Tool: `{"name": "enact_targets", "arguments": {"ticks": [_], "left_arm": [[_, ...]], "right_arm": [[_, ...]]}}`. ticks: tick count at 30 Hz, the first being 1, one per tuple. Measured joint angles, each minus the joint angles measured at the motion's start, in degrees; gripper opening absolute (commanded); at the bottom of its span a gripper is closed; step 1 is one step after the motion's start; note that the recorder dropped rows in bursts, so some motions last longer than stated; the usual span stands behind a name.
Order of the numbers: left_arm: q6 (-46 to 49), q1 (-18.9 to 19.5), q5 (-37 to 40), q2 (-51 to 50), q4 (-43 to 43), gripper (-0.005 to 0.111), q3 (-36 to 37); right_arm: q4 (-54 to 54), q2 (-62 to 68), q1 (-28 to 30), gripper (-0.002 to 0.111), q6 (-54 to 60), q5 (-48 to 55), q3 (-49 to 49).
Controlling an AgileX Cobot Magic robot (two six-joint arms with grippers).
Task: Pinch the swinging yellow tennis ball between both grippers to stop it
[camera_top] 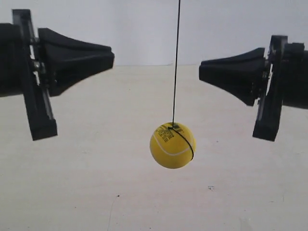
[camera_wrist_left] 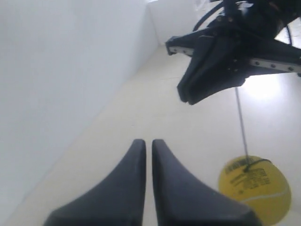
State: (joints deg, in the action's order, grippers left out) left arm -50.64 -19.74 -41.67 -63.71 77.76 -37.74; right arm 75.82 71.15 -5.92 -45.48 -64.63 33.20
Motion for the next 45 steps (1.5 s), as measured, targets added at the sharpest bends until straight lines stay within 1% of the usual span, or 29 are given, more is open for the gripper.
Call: {"name": "enact_targets", "arguments": {"ticks": [1,2,3,5,6,8,9,10,13,14,16,19,22,23,32,38,45], "left_arm": [[-1.65,0.0,4.97,3.81,-0.07,0.005,0.0],[-3.09,0.0,9.71,7.65,-0.07,0.005,0.0],[-3.58,0.0,11.52,9.18,-0.07,0.005,0.0],[-6.01,0.0,19.38,16.28,-0.23,0.005,0.0],[-6.83,0.0,21.53,18.09,-0.21,0.005,0.0],[-8.96,0.0,28.69,23.18,-0.21,0.005,0.0],[-9.73,0.0,33.61,26.84,-0.21,0.005,0.0],[-9.86,0.0,36.09,28.74,-0.21,0.005,0.0],[-10.11,0.0,41.19,34.18,-0.21,0.005,0.0],[-10.2,0.0,42.48,37.68,-0.21,0.005,0.0],[-10.82,0.0,43.16,44.03,-0.21,0.005,0.0],[-11.18,0.0,43.16,52.43,-0.21,0.005,1.54],[-12.01,0.0,43.16,61.81,-0.21,0.005,5.15],[-12.53,0.0,42.92,62.99,-0.26,0.005,5.73],[-15.27,0.0,41.98,63.51,-0.49,0.005,10.98],[-16.79,0.0,41.67,63.51,-0.49,0.005,13.54],[-16.77,0.0,41.37,63.51,-0.49,0.005,15.02]], "right_arm": [[-0.35,-1.95,0.0,0.0,-0.91,1.79,1.61],[-1.08,-5.16,0.0,0.0,-2.63,5.91,3.37],[-1.26,-7.0,0.0,0.0,-3.4,8.56,4.04],[-2.14,-15.17,0.0,0.0,-7.18,19.9,6.63],[-2.48,-16.9,0.0,0.0,-7.52,22.02,6.89],[-2.74,-23.01,0.0,0.0,-7.64,28.26,7.18],[-4.46,-27.26,0.0,0.0,-6.49,31.32,7.18],[-5.82,-28.91,0.0,0.0,-5.49,32.27,7.18],[-13.26,-34.81,0.0,0.0,0.2,34.87,7.29],[-17.4,-38.12,0.0,0.0,3.63,35.77,7.27],[-19.76,-42.81,0.0,0.0,5.58,37.89,7.27],[-20.17,-48.62,0.0,0.0,4.39,44.03,7.27],[-19.91,-54.31,0.0,0.0,2.41,49.89,7.27],[-19.47,-55.86,0.0,0.0,1.87,50.35,7.03],[-16.72,-70.51,0.11,0.0,-1.26,51.36,-2.98],[-13.71,-70.89,0.11,0.0,-9.31,52.51,-6.15],[-12.28,-70.89,0.11,0.0,-14.66,52.96,-8.29]]}}
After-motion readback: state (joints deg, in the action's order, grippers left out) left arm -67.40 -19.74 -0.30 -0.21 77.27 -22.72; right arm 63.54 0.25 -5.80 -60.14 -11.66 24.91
